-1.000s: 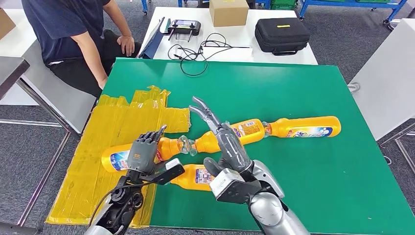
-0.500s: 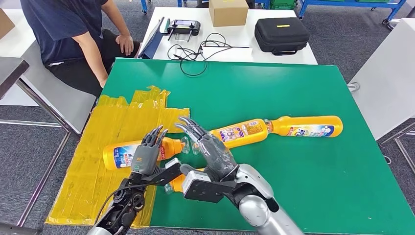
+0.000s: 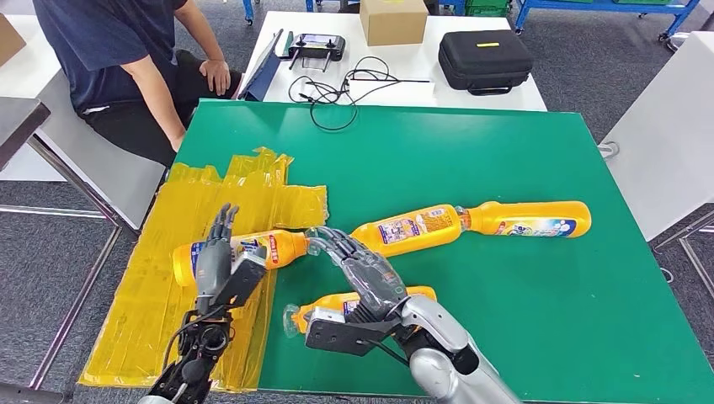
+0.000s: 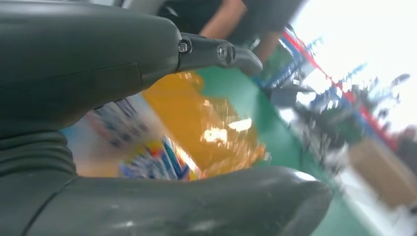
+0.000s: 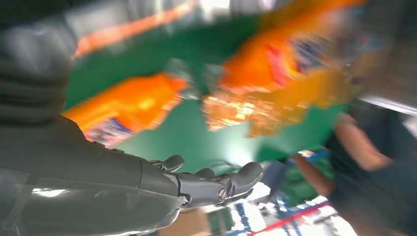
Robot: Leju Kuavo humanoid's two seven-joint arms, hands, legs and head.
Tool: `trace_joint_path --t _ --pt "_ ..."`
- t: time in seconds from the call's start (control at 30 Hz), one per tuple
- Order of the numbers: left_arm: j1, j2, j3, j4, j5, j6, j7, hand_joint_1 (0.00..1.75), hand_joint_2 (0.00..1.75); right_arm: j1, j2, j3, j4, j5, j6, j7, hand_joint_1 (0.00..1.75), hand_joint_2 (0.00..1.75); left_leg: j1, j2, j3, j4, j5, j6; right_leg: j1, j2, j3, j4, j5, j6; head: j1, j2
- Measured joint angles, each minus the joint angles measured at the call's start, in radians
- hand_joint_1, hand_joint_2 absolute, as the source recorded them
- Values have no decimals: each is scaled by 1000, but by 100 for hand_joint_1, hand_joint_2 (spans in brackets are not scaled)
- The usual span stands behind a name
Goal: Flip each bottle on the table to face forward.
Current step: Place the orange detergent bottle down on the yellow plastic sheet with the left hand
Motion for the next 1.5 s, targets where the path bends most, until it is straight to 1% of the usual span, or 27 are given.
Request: trace_joint_path --t 0.13,0.23,0.37,0.43,0.53,0.7,0.97,1.2,1.37,1.5 --pt "77 19 48 -196 206 -40 -45 0 0 53 -51 -13 -41 75 30 69 0 175 0 0 -2 0 0 0 0 0 -2 0 0 0 0 0" --pt "139 26 84 -359 304 -59 -81 0 0 94 -89 -37 -94 114 51 94 0 175 0 0 -3 0 0 0 0 0 -3 0 0 0 0 0" --pt "213 29 128 -551 367 -70 -107 0 0 148 -142 -69 -168 142 73 109 0 175 0 0 -3 0 -1 0 0 0 -3 -1 0 0 0 0" --pt "238 29 146 -620 382 -73 -113 0 0 170 -163 -84 -201 151 84 112 0 175 0 0 -3 0 -1 0 0 0 -3 -1 0 0 0 0" --pt "261 30 168 -686 396 -80 -117 0 0 196 -186 -100 -245 165 102 126 0 175 0 0 -2 0 -1 0 0 0 -2 -1 0 0 0 0" --pt "279 30 191 -736 404 -84 -118 0 0 224 -206 -117 -297 174 116 139 0 175 0 0 -2 0 -1 0 0 0 -2 -1 0 0 0 0" --pt "289 30 202 -763 405 -85 -118 0 0 236 -217 -125 -326 175 117 142 0 175 0 0 -2 0 -1 0 0 0 -2 -1 0 0 0 0" --pt "286 29 204 -761 432 -101 -133 0 0 261 -206 -144 -341 219 178 216 0 175 0 0 -2 0 -1 0 0 0 -2 -1 0 0 0 0" --pt "280 29 204 -756 453 -96 -139 0 0 265 -192 -156 -303 236 198 234 0 175 0 0 -2 0 -1 0 0 0 -2 -1 0 0 0 0" --pt "274 29 199 -754 474 -88 -143 0 0 252 -171 -166 -211 262 189 239 0 175 0 0 -2 0 -1 0 0 0 -2 -1 0 0 0 0"
